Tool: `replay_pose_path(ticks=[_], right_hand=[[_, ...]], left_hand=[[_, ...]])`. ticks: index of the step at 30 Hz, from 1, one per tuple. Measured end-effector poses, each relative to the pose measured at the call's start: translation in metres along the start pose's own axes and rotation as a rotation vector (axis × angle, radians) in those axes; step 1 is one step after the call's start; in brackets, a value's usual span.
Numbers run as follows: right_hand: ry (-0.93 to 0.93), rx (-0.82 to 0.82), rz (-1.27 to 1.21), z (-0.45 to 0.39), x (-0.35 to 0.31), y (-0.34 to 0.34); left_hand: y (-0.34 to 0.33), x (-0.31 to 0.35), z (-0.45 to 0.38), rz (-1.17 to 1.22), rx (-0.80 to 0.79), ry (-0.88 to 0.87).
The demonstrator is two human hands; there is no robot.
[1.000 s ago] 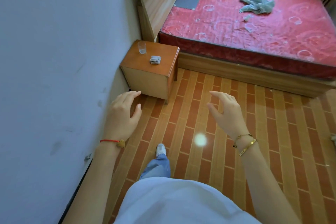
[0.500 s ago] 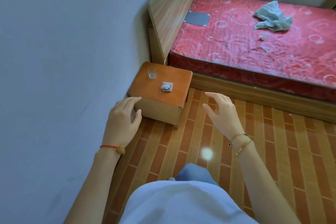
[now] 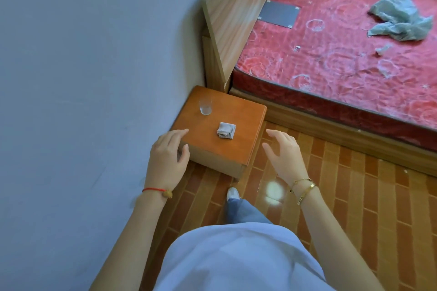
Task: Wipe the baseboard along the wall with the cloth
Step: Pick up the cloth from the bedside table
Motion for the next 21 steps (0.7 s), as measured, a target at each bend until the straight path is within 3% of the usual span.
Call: replay_pose_path(ticks=[11, 21], right_hand=[[-0.091, -0.138, 0.049, -0.189, -0.002, -0.063], [-0.263, -0.373, 0.142, -0.291, 0.054, -0.21]], left_hand=[[-0.078, -0.08, -0.121, -0.025, -0.081, 0.087], [-0.203, -0.159, -0.168, 0.025, -0.213, 0.119]])
Point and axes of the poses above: each hand's wrist, its own z-axis away from the middle knuckle, its own y-axis out of the back of the hand, x = y × z, the point moved 3 cm from there along -z, towards the middle knuckle, and after that the axes turned 14 degrees about -y, right-handed, at the moved point
